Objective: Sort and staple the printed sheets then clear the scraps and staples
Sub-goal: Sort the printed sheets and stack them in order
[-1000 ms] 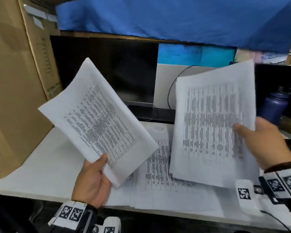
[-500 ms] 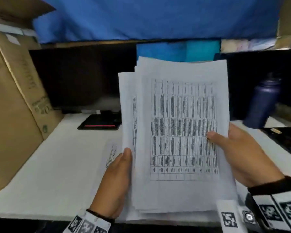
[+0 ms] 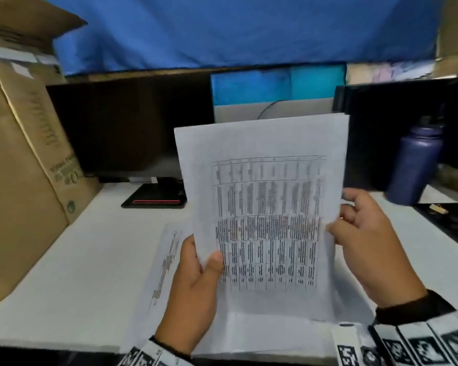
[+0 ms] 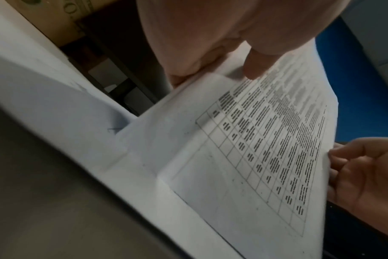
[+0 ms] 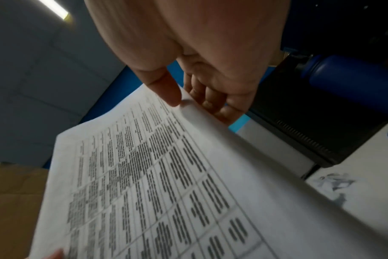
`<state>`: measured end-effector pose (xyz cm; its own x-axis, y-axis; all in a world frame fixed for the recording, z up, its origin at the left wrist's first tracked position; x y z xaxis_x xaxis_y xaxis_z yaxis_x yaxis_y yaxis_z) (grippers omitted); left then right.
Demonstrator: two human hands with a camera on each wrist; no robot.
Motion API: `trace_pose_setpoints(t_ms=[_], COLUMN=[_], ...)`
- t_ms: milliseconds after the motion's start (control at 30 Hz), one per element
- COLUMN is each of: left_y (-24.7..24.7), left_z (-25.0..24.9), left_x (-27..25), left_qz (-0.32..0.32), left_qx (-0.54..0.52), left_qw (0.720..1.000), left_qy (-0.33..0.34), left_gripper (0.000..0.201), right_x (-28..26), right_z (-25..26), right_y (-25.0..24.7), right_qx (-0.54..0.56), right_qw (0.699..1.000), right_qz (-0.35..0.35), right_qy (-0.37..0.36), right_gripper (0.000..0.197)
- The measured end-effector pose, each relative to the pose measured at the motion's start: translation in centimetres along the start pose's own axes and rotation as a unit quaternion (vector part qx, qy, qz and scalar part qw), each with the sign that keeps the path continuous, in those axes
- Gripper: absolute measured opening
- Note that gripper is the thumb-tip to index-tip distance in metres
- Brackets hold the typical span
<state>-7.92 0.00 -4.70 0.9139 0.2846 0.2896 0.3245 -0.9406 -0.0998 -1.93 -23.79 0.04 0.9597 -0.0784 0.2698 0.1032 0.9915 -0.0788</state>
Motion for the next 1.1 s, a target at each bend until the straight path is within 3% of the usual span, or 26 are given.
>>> trace_pose_setpoints(t_ms=[167,300,500,700,767,833,933,967,1067,1100], left_y=[0.2,-0.3,0.4,-1.1,-2.3,-2.9,-2.7,-2.5,-1.6,-1.1], left_z=[0.0,-0.3,1.9,0.3,-0.1,0.0,1.8,2.5,4.6,4.8], left_x=[0.4,0.9,0.1,2.3,3.7,5.0,6.6,7.0,7.8,7.9], left_qz=[-0.031,-0.027,0.043,0.057,0.065,0.117,0.209,0.217,0.187,0.181], left_qx=[-0.012,-0.036,0.001,0.050,0.113,0.225,0.382,0.428,0.560,0.592], left_qw=[0.999,0.999,0.998,0.996,0.990,0.963,0.886,0.857,0.773,0.751], left_qy=[-0.014,-0.004,-0.049,-0.044,-0.057,-0.093,-0.160,-0.188,-0.232,-0.231], left_gripper=[0.038,0.037,0.032,0.019,0.013,0.010,0.026,0.037,0.082,0.084], right_x=[-0.6,-0.8,-0.8,0.4,0.9,1.1,1.9,2.8,3.4,3.0], right_z=[-0.4,0.6,-3.5,-1.2,0.0,1.4,1.5,0.3,-1.0,-0.4], right_y=[1.4,1.3,2.6,0.3,-1.7,-3.4,-5.9,-7.1,-8.6,-8.5], right_qx=[-0.028,0.016,-0.009,0.006,0.018,0.025,0.047,0.056,0.097,0.097], right_qw=[1.000,1.000,0.992,0.999,0.998,0.995,0.986,0.985,0.982,0.982], right_qz=[-0.003,-0.021,0.048,-0.013,-0.058,-0.100,-0.158,-0.164,-0.160,-0.162], right_qy=[0.009,-0.016,0.117,0.050,0.019,-0.004,0.001,0.014,0.015,-0.003], right_gripper=[0.046,0.042,0.017,0.022,0.024,0.026,0.028,0.028,0.054,0.044])
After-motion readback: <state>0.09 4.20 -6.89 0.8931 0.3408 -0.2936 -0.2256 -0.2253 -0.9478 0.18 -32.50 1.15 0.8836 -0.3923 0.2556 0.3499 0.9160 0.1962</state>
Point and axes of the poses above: each hand's wrist, its own x-axis towards the middle knuckle, its own y-axis out of the palm, z = x × y, the point moved 2 cm from there along x, towards the middle knuckle, and after that the axes turned 3 degrees about y, right-handed, at the moved point
